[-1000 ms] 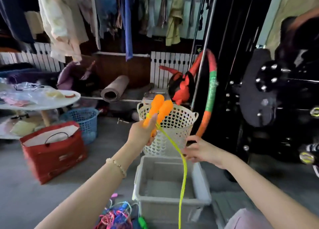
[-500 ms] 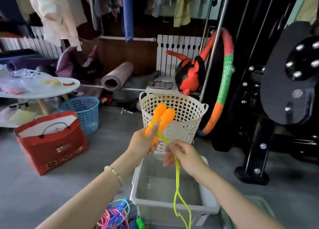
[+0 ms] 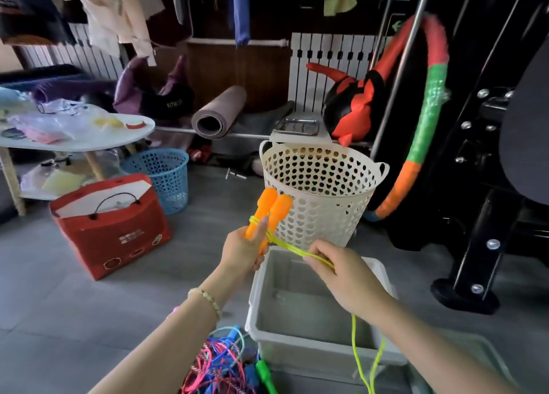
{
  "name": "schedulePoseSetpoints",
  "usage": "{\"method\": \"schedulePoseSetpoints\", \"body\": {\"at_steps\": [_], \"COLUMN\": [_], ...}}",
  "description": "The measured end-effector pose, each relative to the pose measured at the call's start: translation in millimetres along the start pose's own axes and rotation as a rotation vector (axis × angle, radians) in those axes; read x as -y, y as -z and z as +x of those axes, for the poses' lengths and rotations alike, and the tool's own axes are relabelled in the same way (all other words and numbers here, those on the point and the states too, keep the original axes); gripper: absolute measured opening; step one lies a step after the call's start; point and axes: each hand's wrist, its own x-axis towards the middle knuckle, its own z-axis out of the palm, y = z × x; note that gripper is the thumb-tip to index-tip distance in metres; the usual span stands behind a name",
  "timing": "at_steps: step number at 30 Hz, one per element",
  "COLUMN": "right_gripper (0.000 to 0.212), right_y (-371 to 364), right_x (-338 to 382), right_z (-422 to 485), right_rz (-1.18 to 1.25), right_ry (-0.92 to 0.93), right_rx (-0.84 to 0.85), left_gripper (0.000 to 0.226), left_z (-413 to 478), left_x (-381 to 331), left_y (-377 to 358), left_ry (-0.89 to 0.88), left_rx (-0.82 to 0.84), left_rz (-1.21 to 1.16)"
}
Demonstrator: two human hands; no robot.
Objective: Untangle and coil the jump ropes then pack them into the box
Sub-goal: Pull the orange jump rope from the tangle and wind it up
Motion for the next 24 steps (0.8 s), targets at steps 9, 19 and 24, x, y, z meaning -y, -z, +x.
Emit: {"method": "schedulePoseSetpoints", "body": {"at_steps": [9, 19, 24], "right_gripper": [0.024, 0.011, 0.034], "right_y": [-14, -7, 12], "right_x": [4, 7, 21], "right_z": [5, 4, -3], "right_rz": [0.427, -0.565, -0.407], "right_ry": [-0.328, 0.138, 0.277], "right_rx": [0.144, -0.163, -0.13], "left_gripper": [0.046, 0.047, 0.047], "left_z": [-1, -6, -14], "left_x": [11, 4, -3], "left_y": [7, 10, 15], "left_ry": [-0.003, 0.003, -0.191], "left_rx": [-0.003, 0.056, 0.243], "left_rz": [0.078, 0.132, 0.444]}}
